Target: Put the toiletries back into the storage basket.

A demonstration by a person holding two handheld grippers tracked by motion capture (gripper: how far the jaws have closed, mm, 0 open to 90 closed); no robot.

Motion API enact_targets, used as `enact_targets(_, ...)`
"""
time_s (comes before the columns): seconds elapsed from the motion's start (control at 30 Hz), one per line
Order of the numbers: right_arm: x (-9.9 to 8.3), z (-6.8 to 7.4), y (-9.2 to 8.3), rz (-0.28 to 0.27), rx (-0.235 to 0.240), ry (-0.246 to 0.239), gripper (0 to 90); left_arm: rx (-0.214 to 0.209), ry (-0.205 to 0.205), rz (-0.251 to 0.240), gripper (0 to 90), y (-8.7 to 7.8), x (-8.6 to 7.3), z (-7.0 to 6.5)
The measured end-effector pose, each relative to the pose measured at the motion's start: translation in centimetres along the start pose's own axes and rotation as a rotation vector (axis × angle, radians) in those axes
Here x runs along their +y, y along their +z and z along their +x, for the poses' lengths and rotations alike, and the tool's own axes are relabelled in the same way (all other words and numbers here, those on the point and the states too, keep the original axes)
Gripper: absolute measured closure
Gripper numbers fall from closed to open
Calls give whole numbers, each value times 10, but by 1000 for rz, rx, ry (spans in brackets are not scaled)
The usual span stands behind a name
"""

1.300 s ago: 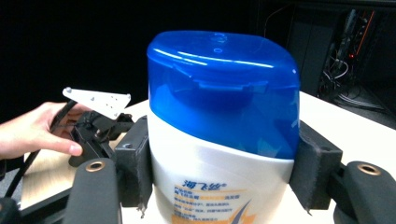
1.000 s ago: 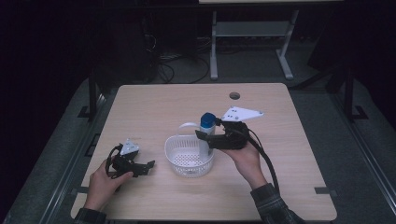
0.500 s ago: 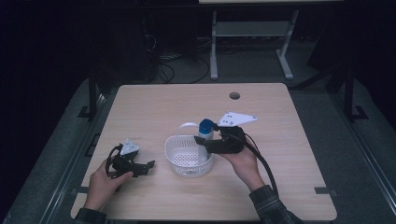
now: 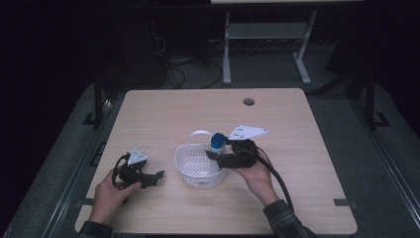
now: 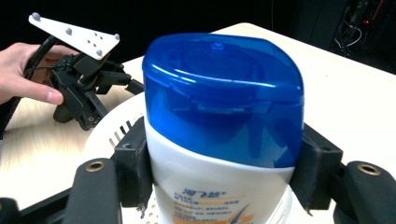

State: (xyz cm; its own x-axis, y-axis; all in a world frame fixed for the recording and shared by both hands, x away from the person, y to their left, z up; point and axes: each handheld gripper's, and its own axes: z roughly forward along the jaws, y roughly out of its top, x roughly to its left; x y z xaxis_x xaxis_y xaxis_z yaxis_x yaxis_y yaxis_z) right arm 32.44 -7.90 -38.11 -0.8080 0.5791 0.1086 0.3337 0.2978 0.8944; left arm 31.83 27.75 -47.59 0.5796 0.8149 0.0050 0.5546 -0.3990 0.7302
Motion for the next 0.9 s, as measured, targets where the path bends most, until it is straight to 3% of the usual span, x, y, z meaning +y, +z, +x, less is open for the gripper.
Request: enact_targets(0.9, -12, 0, 8, 47, -19, -20, 338, 0, 1, 3, 129, 0, 0, 0)
